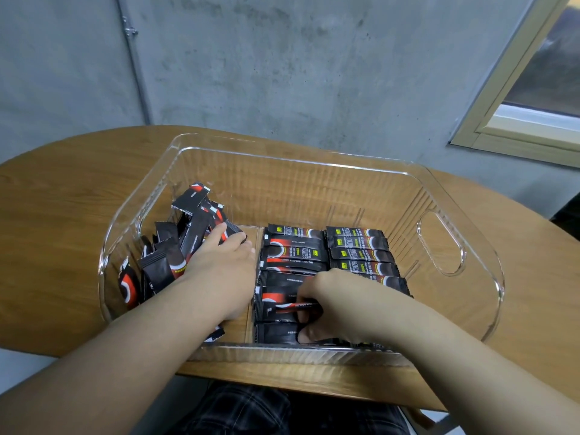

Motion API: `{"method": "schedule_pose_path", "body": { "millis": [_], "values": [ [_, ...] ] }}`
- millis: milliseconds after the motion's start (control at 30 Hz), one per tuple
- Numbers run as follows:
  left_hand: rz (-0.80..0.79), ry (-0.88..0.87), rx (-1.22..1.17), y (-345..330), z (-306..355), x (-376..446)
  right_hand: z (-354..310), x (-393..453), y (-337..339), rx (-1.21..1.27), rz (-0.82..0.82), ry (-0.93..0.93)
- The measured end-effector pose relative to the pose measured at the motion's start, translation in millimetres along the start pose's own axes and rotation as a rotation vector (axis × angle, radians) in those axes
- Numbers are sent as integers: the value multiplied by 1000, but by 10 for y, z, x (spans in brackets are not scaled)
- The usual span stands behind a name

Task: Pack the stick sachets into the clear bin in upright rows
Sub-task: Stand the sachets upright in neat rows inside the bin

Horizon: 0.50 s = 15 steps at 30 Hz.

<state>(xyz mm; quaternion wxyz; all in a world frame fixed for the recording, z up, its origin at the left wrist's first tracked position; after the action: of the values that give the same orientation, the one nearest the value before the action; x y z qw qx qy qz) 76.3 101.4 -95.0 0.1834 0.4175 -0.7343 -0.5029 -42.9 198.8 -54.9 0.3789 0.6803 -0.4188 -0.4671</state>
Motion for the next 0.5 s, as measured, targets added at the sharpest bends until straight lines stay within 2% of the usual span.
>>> {"method": "schedule_pose_path", "body": {
  "millis": [100, 200, 333, 500],
  "values": [
    [-6, 0, -5, 6, 0, 2, 19, -14, 63, 40, 80, -21],
    [-8, -2, 0, 16, 4, 5, 115, -11, 158, 65, 177, -122],
    [-8, -7, 4, 2, 3, 9, 262, 124, 258, 73, 161, -277],
    [3, -14, 9, 2, 3, 5, 264, 459, 372, -128, 148, -304]
  ]
}}
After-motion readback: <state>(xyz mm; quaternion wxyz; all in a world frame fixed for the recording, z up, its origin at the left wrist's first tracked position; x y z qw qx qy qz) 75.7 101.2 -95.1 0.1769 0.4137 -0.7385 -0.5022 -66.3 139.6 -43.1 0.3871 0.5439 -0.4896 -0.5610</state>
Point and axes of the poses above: each hand's wrist, its own x-axis towards the middle knuckle, its own y-axis out of the back of the hand, z = x × y, the point moved 3 cm from there along x, towards the middle knuckle, and after that the axes turned 7 degrees about y, right-handed, at the moved point
